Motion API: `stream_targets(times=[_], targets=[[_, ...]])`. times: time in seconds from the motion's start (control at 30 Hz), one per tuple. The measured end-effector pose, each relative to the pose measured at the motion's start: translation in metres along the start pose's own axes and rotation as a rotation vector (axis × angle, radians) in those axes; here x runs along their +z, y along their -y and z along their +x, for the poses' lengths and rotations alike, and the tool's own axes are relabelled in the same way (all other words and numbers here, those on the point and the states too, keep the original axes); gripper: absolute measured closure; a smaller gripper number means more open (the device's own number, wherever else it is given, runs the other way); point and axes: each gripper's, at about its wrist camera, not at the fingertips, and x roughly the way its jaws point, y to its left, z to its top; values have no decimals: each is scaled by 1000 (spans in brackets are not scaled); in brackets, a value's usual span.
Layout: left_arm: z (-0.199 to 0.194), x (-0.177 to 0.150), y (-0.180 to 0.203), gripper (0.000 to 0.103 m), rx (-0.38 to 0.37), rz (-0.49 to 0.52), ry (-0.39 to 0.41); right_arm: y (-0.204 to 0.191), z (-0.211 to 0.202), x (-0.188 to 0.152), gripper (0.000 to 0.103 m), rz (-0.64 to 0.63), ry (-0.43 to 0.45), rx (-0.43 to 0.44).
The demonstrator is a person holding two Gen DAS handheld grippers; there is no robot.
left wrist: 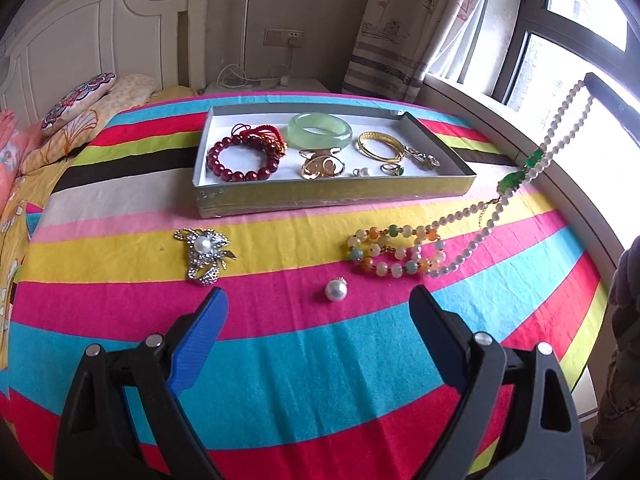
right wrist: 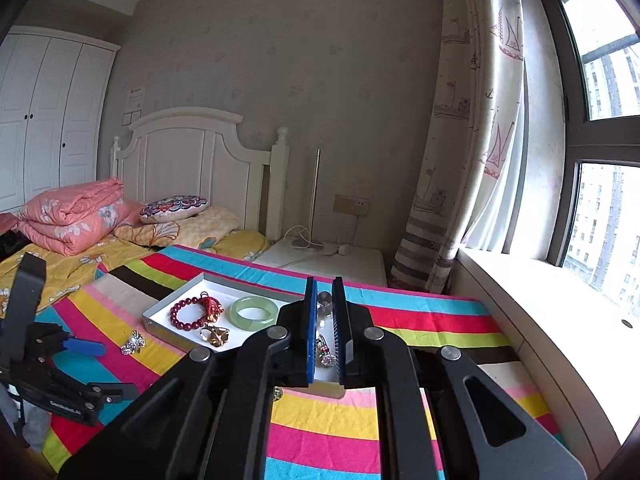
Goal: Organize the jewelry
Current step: 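Grasp the dark pearl pendant with the left tool while the right tool carries the necklace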
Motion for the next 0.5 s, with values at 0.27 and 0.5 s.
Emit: stream_targets(times=[0.27,0.5], targets=[[36,11,18,50,43,120,-98,16,-3,-5,94,19,-19,10],[38,12,23,74,34,175,-83,24,1,-12,93,27,-48,6]])
